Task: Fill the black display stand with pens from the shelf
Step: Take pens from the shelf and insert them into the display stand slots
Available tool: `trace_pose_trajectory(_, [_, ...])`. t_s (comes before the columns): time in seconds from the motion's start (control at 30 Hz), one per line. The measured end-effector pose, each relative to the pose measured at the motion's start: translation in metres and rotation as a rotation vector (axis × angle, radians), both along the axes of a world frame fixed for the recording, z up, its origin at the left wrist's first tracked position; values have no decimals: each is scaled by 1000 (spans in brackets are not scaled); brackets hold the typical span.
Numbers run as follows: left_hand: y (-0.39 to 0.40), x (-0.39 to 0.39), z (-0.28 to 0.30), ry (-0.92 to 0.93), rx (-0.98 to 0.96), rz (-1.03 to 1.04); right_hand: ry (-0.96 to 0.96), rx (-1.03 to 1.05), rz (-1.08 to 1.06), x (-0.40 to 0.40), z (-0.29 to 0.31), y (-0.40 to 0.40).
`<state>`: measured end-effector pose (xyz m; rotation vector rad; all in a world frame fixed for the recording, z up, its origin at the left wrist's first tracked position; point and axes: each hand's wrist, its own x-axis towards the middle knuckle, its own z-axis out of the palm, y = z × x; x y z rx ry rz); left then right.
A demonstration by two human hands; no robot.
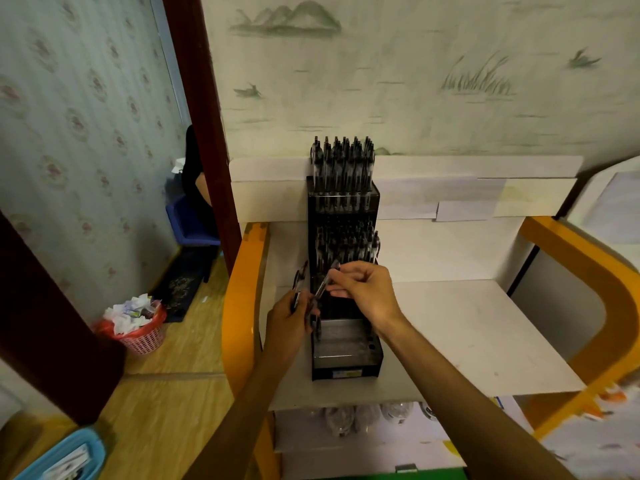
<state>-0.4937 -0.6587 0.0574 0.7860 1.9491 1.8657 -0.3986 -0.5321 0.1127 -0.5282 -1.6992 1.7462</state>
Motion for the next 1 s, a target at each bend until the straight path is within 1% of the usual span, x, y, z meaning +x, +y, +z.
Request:
trace_pose_trajectory(0.13, [-4,-5,-8,171,-138,165,-54,238,-178,1,-5,6])
trace_pose_trajectory(0.2, [-4,-5,-10,183,-143,209,-94,381,-234,3,-10,8])
trace_pose_trajectory(0.3, [-6,-4,-11,208,-168,207,-168,531,-260,3,-19,5])
trace_pose_trajectory(0.4, [-7,-1,-7,193,-104,175,-239,634,-257,1,-27,2])
trace_pose_trajectory(0.53, [-5,1,-1,108,-81,173,-287,686,-224,-2,-36,-1])
trace_pose_trajectory(0.63, [-7,3,1,88,-45,128,-328,687,-215,-3,-42,-3])
trace_pose_trajectory(0.77, [-8,5,5,103,-37,97,-399,729,-196,-2,-52,-5])
trace_pose_trajectory(0.87, [-6,6,3,98,-36,64,-475,706,-170,-1,-62,-7])
trace_pose_trajectory(1.0, [-4,7,1,127,-31,26,-524,697,-180,-1,-67,-4])
